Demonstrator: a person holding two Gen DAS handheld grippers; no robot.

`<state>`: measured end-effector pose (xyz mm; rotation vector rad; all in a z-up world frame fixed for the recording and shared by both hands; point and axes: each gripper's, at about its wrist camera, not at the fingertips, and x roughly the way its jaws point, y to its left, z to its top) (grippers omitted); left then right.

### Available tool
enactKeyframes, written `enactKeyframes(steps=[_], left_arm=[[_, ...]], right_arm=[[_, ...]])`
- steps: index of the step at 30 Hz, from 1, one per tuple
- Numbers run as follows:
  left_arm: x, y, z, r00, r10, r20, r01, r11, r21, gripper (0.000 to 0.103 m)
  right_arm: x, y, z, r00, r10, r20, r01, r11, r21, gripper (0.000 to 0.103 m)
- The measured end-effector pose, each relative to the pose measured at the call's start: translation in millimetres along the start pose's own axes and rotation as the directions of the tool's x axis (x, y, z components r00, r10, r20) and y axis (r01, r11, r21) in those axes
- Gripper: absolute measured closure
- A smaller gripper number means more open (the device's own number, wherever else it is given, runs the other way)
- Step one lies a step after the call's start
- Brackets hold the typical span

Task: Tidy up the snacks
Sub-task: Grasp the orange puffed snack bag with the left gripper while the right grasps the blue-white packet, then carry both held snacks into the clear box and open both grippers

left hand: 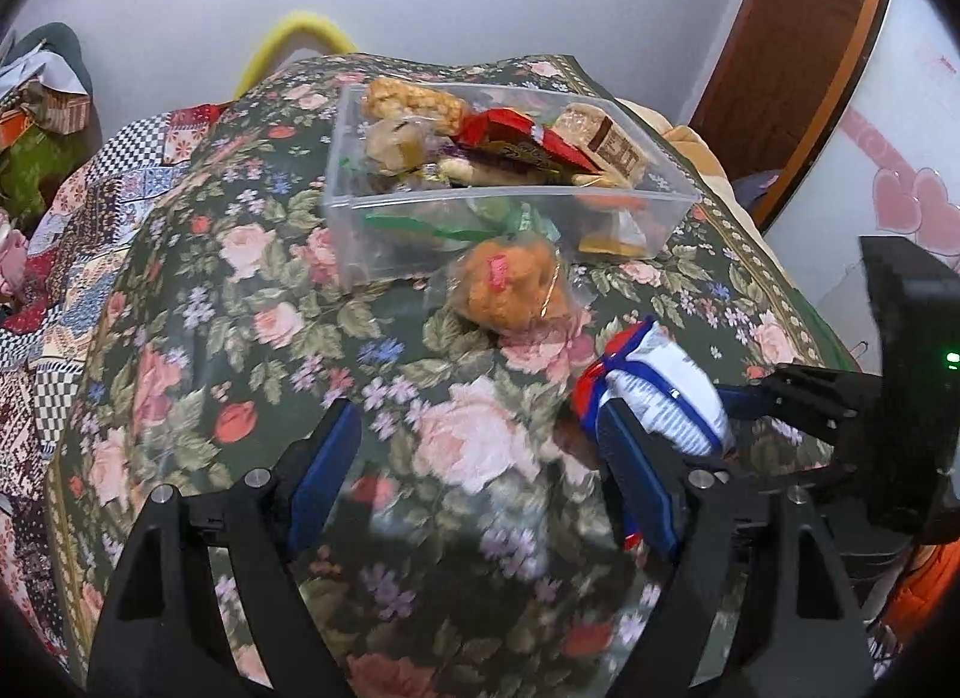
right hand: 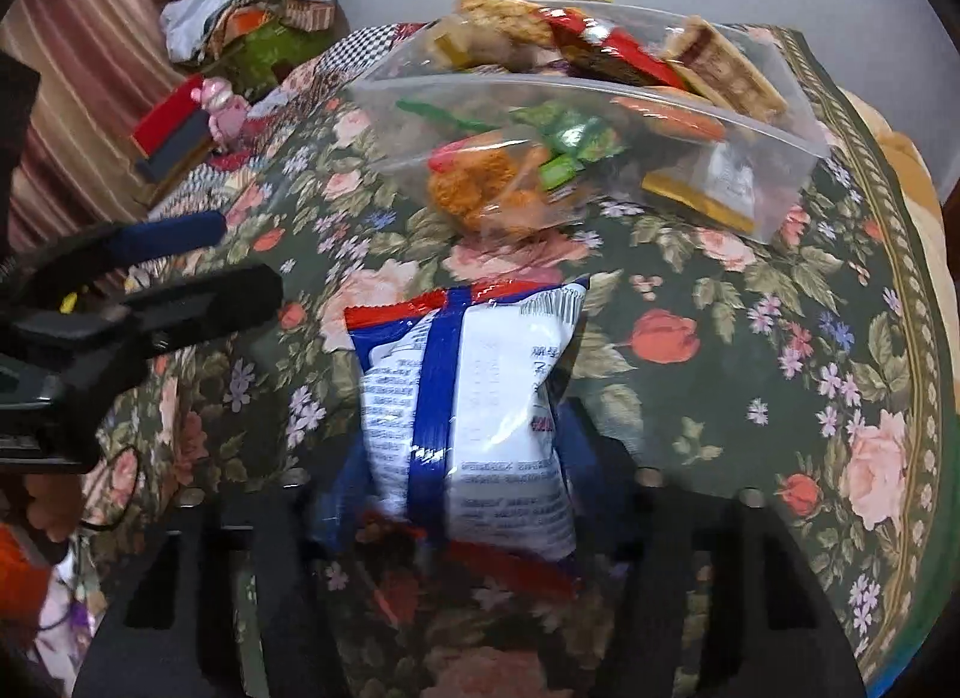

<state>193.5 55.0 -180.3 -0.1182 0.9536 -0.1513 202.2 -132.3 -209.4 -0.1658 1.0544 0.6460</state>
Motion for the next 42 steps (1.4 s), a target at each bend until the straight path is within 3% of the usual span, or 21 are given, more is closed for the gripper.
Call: enactKeyframes(steps=[11,15,25,28,29,33,34,42], left_arm=[[60.6,-16.3,44.6,0.999,0.036,-0.033,-0.035,0.999,0.021,0.020],[75.7,-13.7,55.5,0.999,0.024,-0.027,-0.024,1.000,-0.001,0.010],[120.8,-14.1,64.7,0.994,-0.011,-0.112,0.008,0.999,-0.032,0.010],[126.5,-12.7,62.9,0.995,-0.020,-0.100,0.014,0.998,-0.058,0.010],[126.0,-13.6,62.7,0.996,-0.016,-0.090,0.011,0.998,-0.056,0.011],[118.4,-19.4,59.1,0.995,-0.051,-0.080,0.049,0.998,-0.032,0.042],[112.6,-21.9,55.7,0.996,-0.041,-0.075,0.040,0.999,-0.020,0.045],[65.7,-32.7,48.9,1.000,-0.013,0.002,0.013,0.998,0.055,0.045]], right_arm=[[-33.3,-59.4,-1.0,0.987,-0.127,0.103,0.117,0.988,0.100,0.055],[-40.7,-77.2,-3.0,0.984,-0.132,0.121,0.115,0.983,0.141,0.055],[-39.4,-87.3,3.5,0.984,-0.117,0.135,0.094,0.981,0.169,0.055],[-38.1,-86.7,4.8,0.982,-0.123,0.140,0.101,0.982,0.159,0.055],[-38.4,-85.5,4.8,0.982,-0.125,0.141,0.103,0.983,0.155,0.055],[-37.7,-86.6,6.4,0.982,-0.123,0.142,0.101,0.983,0.156,0.055],[-38.0,-86.8,6.5,0.982,-0.122,0.143,0.099,0.982,0.158,0.055],[-51.9,-84.3,14.2,0.976,-0.118,0.182,0.089,0.983,0.163,0.055]])
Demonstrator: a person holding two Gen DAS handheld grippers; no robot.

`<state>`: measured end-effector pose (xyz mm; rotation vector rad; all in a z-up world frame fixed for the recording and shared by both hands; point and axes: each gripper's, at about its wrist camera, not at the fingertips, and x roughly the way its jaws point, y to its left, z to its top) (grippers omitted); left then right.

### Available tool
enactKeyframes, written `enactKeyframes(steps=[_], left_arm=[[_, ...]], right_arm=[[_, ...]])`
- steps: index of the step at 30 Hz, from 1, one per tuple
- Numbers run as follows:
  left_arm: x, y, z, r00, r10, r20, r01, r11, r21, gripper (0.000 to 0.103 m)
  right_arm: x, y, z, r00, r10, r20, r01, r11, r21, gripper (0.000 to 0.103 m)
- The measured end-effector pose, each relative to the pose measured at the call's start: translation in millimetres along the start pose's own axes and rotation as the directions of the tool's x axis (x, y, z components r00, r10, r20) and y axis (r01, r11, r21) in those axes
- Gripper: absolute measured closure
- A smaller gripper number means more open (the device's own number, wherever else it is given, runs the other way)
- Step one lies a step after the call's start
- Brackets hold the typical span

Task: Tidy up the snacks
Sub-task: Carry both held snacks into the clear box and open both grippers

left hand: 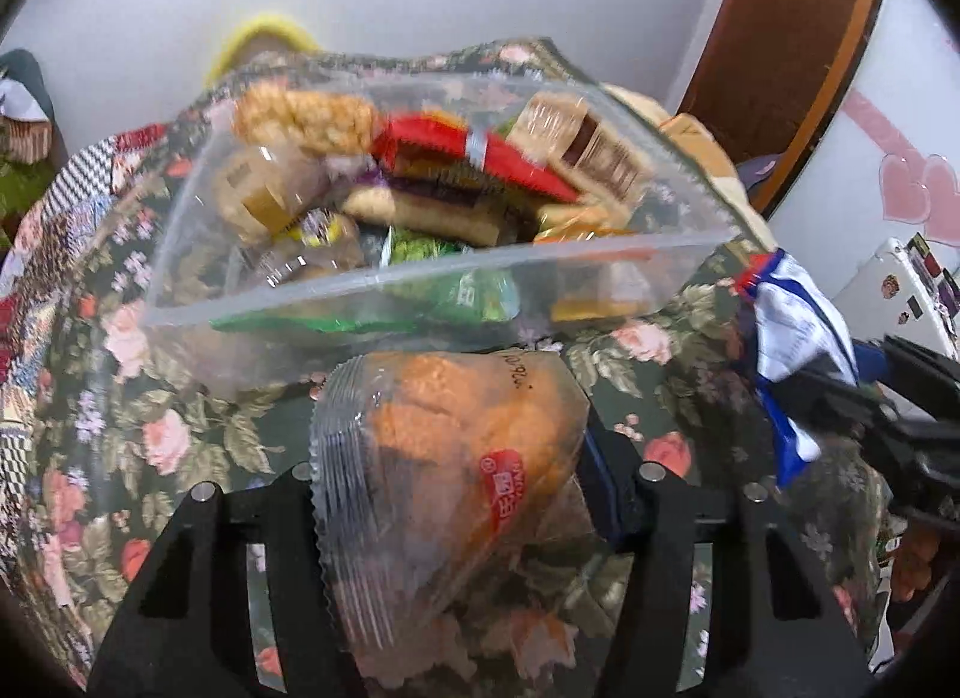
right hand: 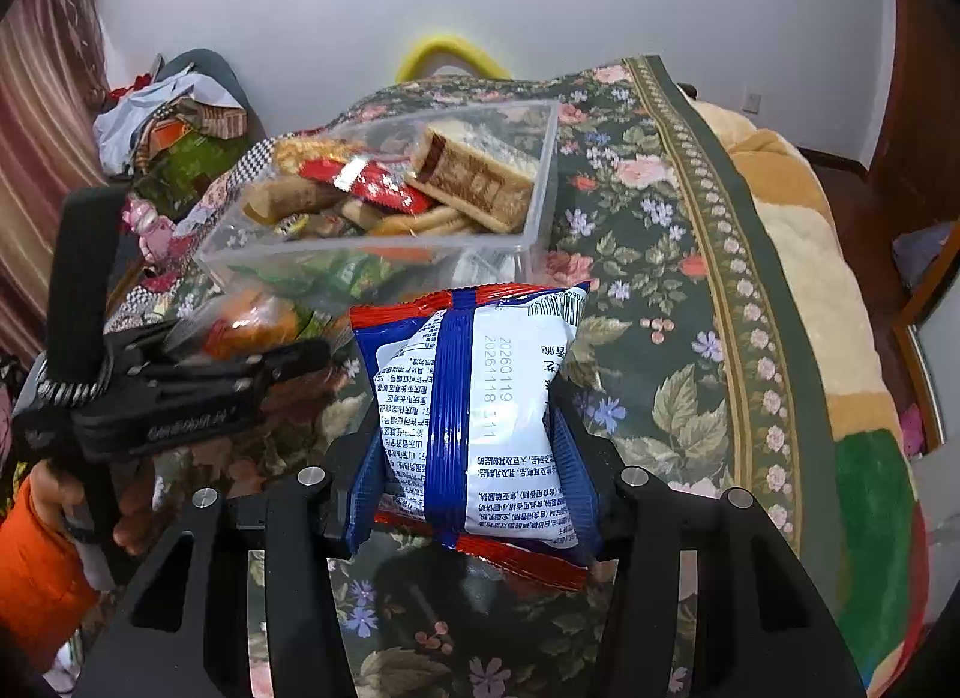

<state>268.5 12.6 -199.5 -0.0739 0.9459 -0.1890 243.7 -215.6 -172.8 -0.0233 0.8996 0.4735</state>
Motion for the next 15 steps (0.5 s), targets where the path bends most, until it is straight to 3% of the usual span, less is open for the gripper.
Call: enactKeyframes(steps=[10,15], left_arm=[[-54.1,5.3,36.4,0.990,-0.003,0.142,0.005,1.000,-0.011,0.045],[-58.3,15.0,62.6,0.983,0.020,0.182,-0.013,0.999,-0.039,0.045]], right_arm=[[-12.2,11.8,34.2,0.996,0.013,0.089,-0.010,1.000,-0.025,0.055],[-9.0,18.6,56.8,0.991,0.033,0.127,-0.029,0.999,-0.037,0.055]])
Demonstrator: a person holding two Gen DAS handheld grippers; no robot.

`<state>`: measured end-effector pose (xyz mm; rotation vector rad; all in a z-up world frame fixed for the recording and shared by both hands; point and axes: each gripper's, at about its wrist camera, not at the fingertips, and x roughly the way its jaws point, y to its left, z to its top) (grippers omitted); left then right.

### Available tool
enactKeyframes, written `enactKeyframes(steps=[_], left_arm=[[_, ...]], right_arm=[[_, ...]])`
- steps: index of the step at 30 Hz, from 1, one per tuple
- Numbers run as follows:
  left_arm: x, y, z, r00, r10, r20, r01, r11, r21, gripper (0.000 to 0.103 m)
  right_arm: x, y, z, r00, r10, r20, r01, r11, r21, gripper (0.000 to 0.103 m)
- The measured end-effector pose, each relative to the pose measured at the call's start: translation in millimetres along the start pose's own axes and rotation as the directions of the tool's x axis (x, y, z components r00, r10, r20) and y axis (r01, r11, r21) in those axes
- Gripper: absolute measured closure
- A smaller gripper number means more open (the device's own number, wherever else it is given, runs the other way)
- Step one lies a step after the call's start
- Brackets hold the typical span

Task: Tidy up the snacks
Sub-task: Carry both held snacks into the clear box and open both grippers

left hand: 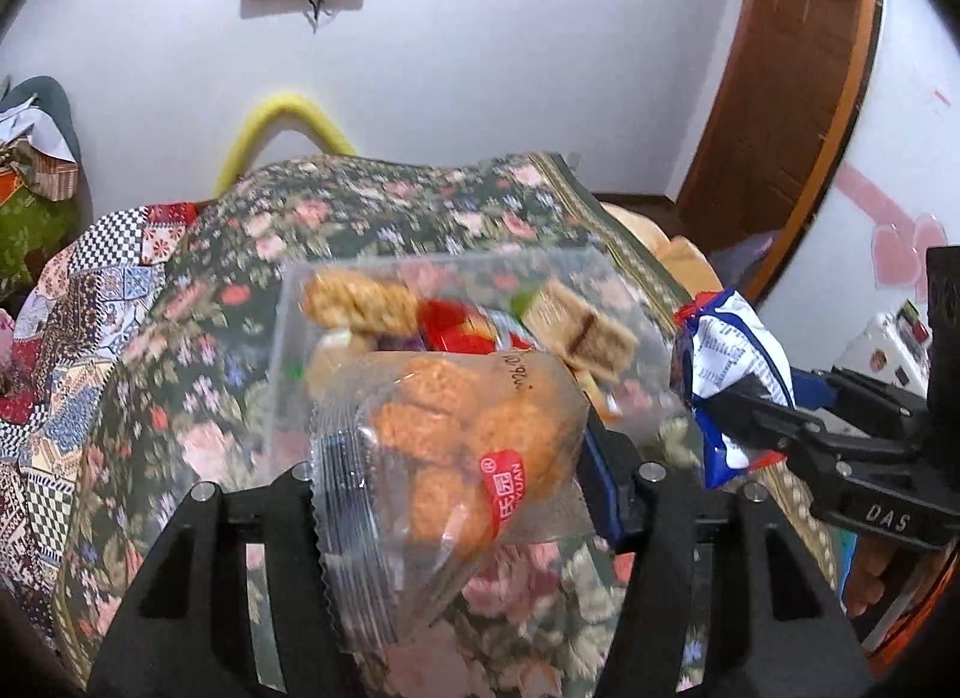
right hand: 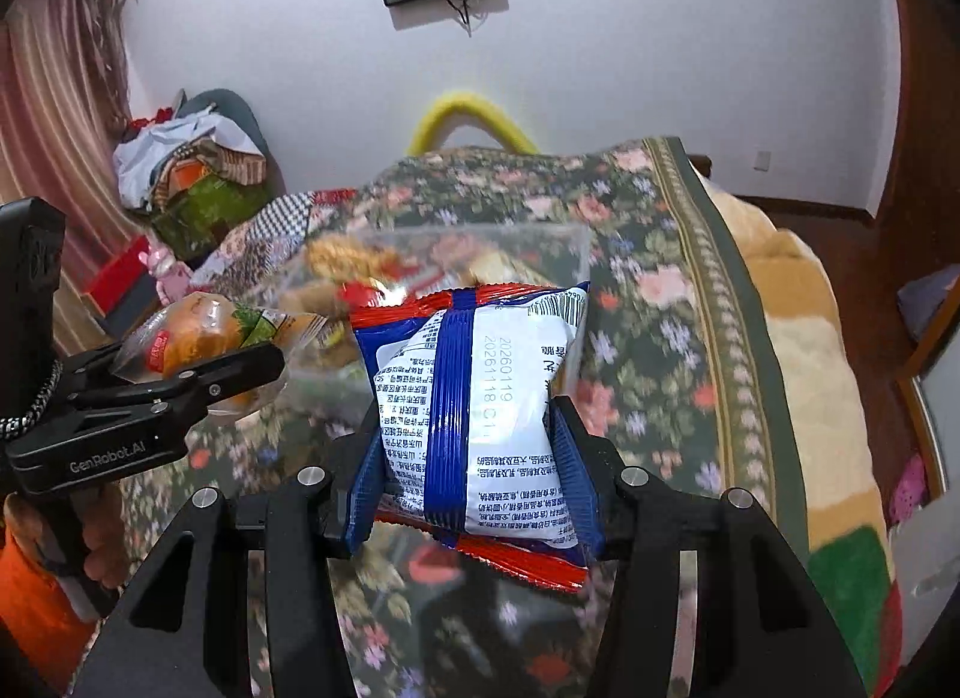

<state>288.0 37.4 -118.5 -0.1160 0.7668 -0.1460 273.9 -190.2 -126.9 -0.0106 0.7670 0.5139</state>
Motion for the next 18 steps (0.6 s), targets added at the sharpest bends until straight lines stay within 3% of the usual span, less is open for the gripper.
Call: enactKeyframes(steps=[6,11,18], left_arm=[[27.6,13.9,18.2,1.000,0.009,-0.021,-0.009,1.000,-0.002,0.045],[51.1,19.6,10.2,0.996,-0.009,-0.088,0.010,1.000,0.008,0.045],[65.0,19.5,5.3,0.997,0.000,-0.083,0.004,0.999,0.044,0.044]], right_arm=[[15.1,8.0,27.3,1.000,-0.003,0.031,0.004,1.000,-0.021,0.055],[31.5,10.9,45.1,0.999,-0.016,0.038,0.017,0.999,-0.032,0.055],[58.0,10.4,58.8,1.000,-0.012,0.001,0.012,0.999,-0.040,0.055]])
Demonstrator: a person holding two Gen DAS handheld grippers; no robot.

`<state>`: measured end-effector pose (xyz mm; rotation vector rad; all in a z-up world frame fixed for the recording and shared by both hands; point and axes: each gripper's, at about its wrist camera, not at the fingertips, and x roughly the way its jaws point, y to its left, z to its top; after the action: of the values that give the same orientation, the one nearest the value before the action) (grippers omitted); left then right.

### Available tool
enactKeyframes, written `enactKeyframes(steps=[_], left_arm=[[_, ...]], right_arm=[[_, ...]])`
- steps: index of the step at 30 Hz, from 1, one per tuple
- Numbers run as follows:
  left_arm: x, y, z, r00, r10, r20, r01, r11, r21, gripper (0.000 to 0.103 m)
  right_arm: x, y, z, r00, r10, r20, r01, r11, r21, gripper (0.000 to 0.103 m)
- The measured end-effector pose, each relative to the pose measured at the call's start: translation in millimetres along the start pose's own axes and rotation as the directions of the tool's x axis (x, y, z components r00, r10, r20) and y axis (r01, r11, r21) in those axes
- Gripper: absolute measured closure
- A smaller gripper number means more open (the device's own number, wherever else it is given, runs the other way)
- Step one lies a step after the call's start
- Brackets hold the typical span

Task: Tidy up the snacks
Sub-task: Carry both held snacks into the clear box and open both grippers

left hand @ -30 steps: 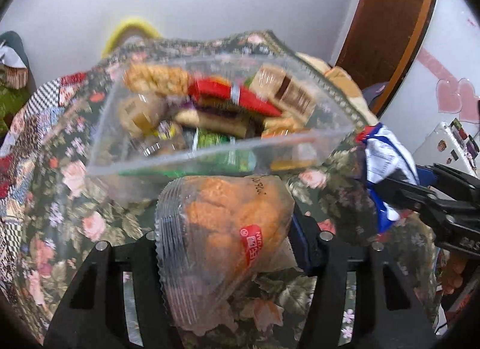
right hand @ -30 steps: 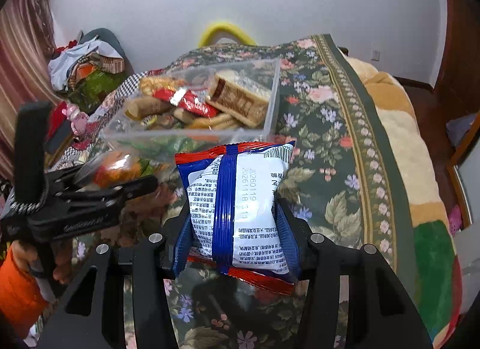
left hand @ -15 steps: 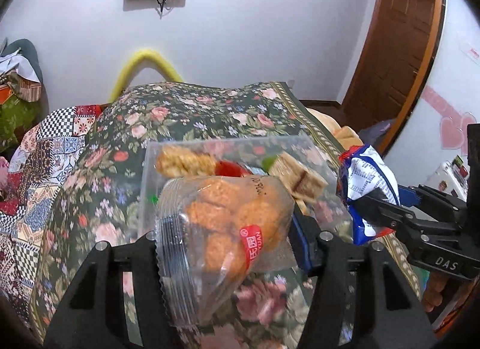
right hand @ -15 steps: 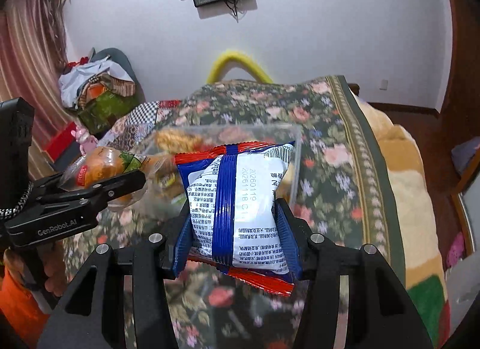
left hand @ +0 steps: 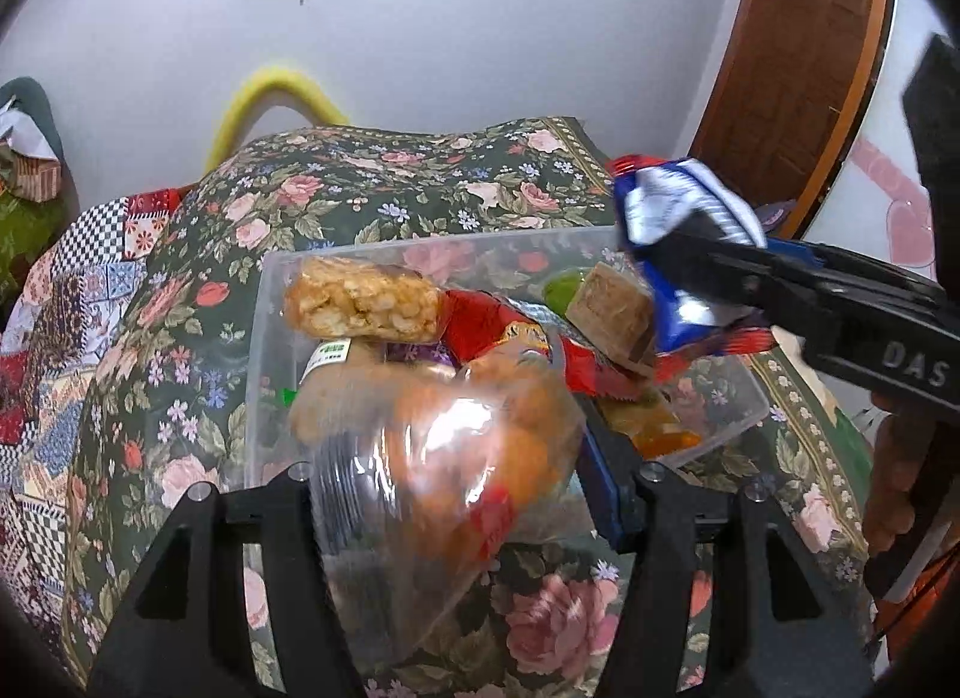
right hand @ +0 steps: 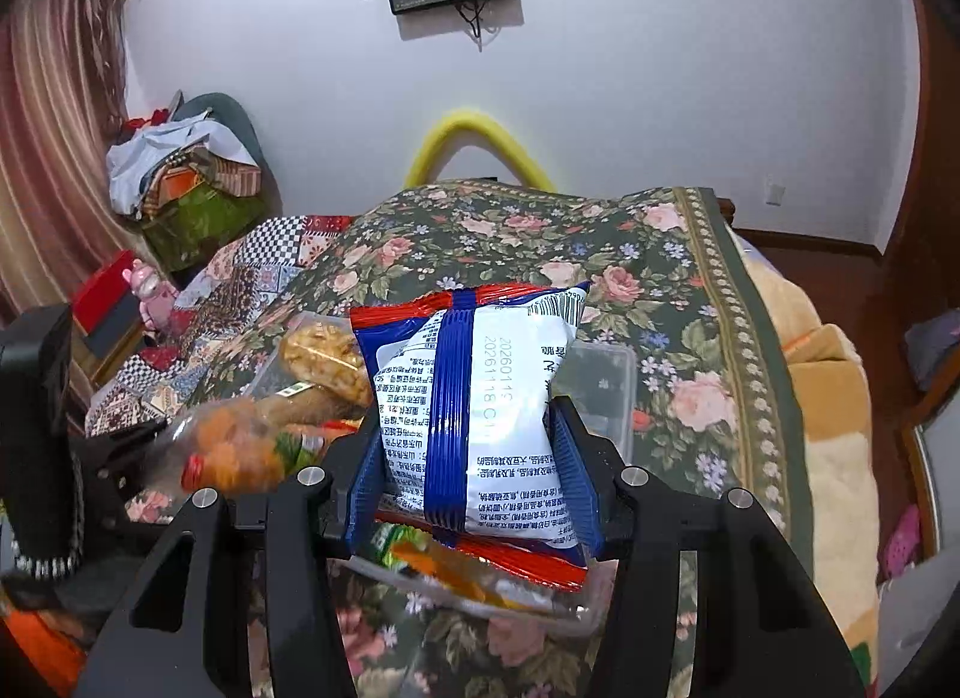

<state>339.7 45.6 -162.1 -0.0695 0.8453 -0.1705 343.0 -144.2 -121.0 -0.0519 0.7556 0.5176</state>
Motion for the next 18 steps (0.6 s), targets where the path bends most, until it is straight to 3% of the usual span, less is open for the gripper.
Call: enactKeyframes(steps=[9,18], left_arm=[[4.2,-7.8,1.1,1.000,0.007,0.005,-0.007,0.998,0.055,0.019],[-12.6,5.9,0.3,1.000,-0.008,0.031,0.009,0.999,-0.036,0.017]], right_arm=[[18.9,0.6,1.1,0.999,0.014,-0.049,-0.012,1.000,0.028,0.053],[-3.9,4.3,2.0,1.000,-0.004,0.000,0.004,1.000,-0.004,0.039]])
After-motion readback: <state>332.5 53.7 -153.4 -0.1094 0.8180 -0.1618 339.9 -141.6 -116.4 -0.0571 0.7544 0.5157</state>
